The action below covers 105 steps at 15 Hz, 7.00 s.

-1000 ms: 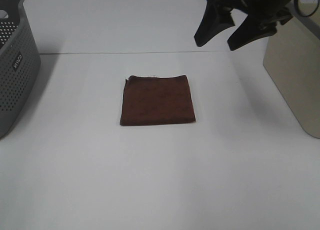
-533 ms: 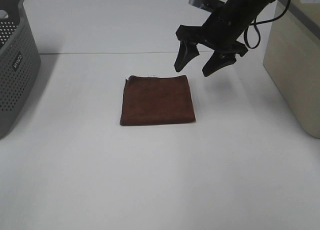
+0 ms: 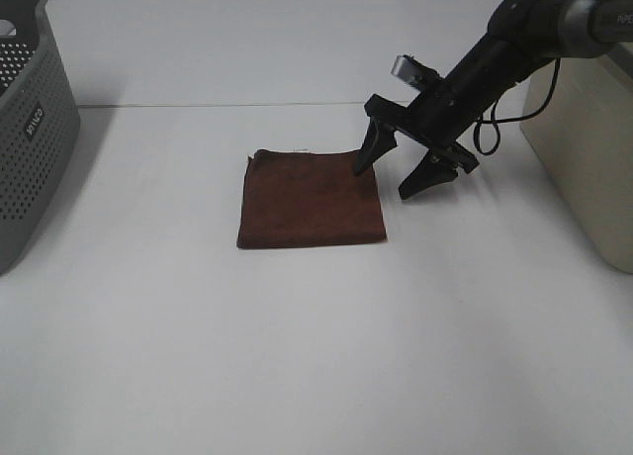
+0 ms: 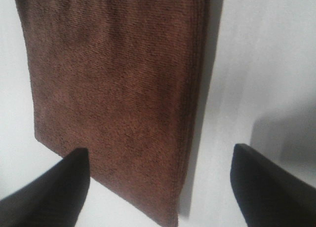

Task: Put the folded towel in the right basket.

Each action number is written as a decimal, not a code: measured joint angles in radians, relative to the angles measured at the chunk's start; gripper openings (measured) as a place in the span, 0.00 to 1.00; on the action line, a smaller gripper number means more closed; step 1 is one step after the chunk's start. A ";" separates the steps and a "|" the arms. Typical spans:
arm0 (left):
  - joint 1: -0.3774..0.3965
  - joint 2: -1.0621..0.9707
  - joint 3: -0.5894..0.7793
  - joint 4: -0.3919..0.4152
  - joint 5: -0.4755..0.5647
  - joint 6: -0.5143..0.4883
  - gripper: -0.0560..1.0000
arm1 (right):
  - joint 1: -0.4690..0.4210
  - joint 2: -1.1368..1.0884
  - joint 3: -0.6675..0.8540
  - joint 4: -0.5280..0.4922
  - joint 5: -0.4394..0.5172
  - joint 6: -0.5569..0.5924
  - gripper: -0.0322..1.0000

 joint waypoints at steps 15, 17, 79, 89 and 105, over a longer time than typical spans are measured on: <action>0.000 0.000 0.000 0.000 0.000 0.000 0.88 | 0.084 0.072 -0.013 0.040 -0.105 -0.032 0.04; 0.000 0.000 0.000 0.000 0.000 0.000 0.88 | 0.084 0.058 -0.013 0.018 -0.089 -0.032 0.04; 0.000 0.000 0.000 0.000 0.000 0.000 0.88 | -0.522 -1.206 0.484 -0.259 0.111 0.091 0.79; 0.000 0.000 0.000 0.000 0.000 0.000 0.88 | -0.213 -1.869 0.972 -0.514 0.111 0.101 0.79; 0.000 0.000 0.000 0.000 0.000 0.000 0.88 | -0.213 -2.449 1.417 -0.577 -0.045 0.130 0.79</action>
